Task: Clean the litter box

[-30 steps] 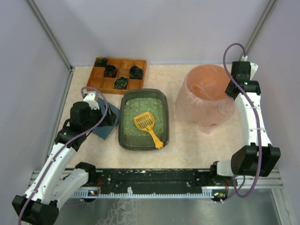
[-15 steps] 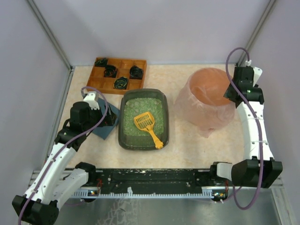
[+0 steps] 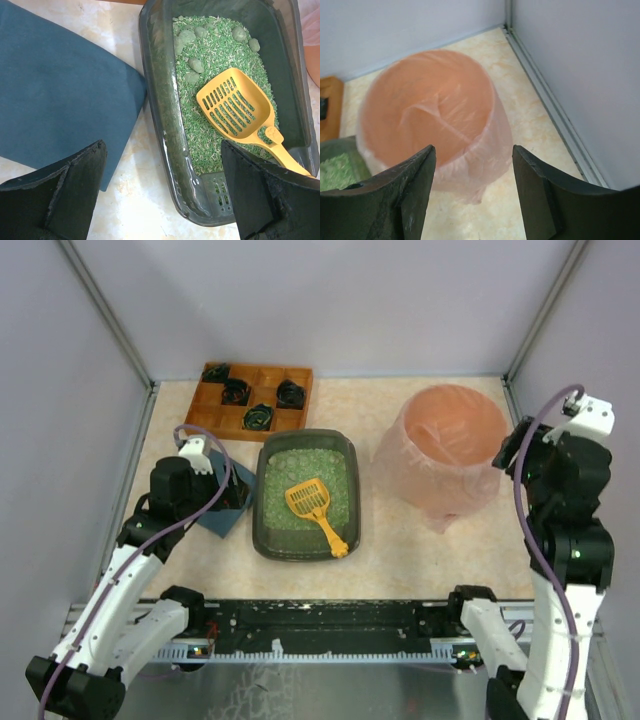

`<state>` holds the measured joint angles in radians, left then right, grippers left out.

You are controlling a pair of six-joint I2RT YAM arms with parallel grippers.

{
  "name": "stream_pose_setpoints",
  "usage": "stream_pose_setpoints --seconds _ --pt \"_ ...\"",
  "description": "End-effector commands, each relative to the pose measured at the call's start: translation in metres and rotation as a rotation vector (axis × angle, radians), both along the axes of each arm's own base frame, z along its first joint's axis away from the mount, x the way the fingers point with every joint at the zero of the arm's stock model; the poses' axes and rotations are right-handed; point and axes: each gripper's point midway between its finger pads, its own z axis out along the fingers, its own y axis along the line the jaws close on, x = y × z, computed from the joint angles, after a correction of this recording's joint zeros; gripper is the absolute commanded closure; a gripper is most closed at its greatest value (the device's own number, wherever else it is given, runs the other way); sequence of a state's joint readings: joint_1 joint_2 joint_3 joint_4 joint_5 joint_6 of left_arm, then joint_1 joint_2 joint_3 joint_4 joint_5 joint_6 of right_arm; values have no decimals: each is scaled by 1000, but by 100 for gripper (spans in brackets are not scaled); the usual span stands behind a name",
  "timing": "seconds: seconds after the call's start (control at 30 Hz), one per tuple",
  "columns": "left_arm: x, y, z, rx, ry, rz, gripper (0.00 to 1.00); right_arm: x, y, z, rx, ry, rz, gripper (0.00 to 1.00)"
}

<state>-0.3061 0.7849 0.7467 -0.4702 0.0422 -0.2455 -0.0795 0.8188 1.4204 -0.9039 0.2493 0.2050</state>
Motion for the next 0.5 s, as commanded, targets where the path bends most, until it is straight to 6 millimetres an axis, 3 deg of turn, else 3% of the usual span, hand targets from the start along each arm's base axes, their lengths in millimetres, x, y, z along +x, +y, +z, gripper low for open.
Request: stream_pose_setpoints --seconds 0.0,0.27,0.47 --pt "3 -3 4 -5 -28 -11 0 -11 39 0 -2 -35 246 37" --pt "4 6 6 3 -30 44 0 -19 104 -20 244 11 527 45" --pt "4 0 3 0 -17 12 0 -21 114 -33 305 54 565 45"
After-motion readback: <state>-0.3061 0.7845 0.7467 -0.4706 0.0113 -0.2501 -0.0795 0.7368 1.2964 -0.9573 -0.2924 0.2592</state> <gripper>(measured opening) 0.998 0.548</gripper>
